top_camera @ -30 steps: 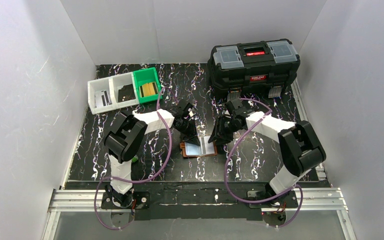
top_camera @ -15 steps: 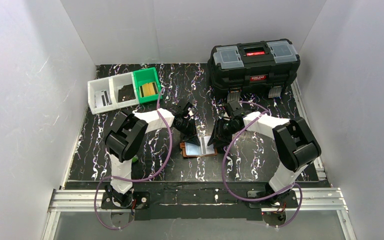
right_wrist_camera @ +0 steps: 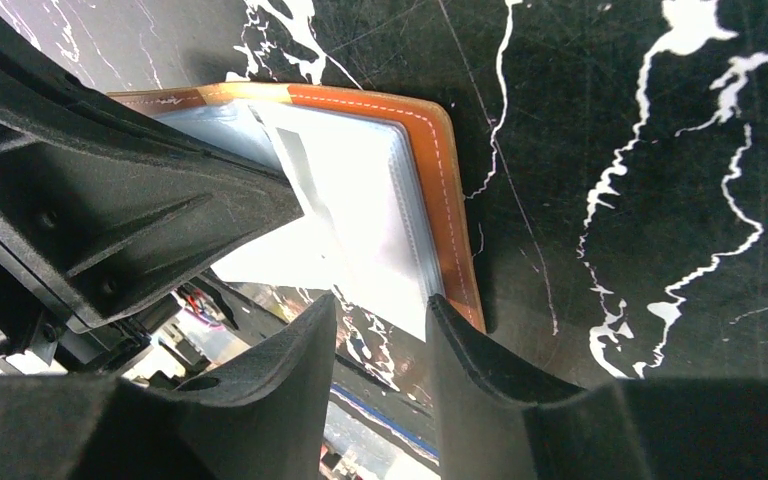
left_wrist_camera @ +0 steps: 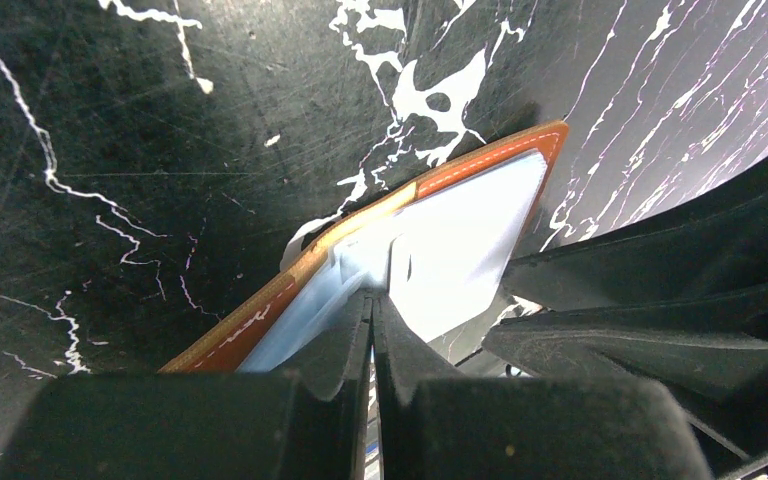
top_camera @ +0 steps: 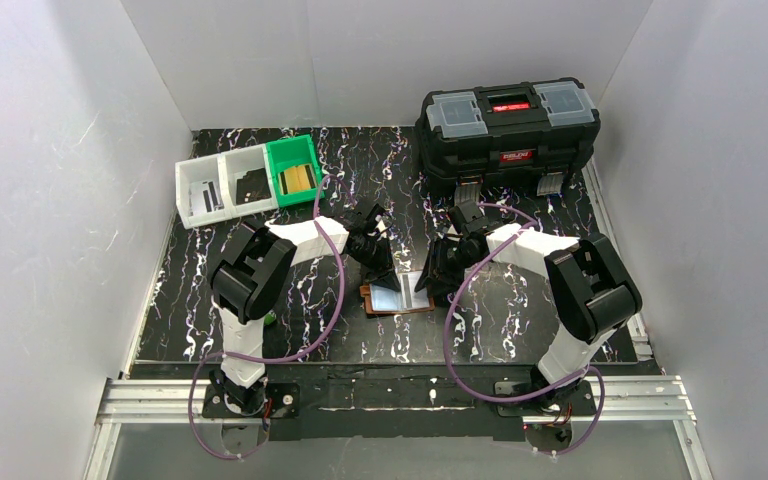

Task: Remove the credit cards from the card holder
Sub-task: Remove the credit card from the card holder.

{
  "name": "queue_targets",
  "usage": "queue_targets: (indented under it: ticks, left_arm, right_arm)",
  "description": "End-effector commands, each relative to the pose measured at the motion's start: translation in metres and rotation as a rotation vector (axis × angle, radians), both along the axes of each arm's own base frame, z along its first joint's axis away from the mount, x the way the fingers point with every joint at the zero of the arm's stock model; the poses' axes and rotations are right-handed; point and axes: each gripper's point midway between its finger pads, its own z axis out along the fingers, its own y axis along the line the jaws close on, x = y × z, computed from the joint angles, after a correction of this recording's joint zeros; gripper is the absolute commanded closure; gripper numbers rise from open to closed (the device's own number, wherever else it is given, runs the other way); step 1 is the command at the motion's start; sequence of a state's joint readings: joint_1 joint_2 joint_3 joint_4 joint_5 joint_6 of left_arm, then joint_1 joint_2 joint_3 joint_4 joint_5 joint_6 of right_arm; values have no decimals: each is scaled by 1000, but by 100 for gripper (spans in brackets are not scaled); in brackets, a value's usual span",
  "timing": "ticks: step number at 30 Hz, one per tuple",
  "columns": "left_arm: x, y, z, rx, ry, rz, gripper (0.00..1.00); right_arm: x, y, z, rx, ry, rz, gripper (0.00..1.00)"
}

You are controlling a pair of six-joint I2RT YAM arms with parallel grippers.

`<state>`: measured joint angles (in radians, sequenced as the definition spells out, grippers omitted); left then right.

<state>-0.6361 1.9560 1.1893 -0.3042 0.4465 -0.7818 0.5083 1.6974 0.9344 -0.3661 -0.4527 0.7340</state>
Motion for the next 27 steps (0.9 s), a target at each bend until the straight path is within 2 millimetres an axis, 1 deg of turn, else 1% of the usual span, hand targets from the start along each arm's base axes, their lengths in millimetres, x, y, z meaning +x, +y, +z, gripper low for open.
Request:
queue_targets:
  ticks: [1, 17, 27]
  left_arm:
    - [-38, 56, -77, 319, 98, -28, 100]
    - [-38, 55, -76, 314, 94, -33, 100]
    - [-38, 54, -74, 300, 90, -34, 100]
  right_arm:
    - [-4, 13, 8, 68, 10, 24, 54]
    - [-6, 31, 30, 200, 26, 40, 54]
    - [-3, 37, 28, 232, 37, 19, 55]
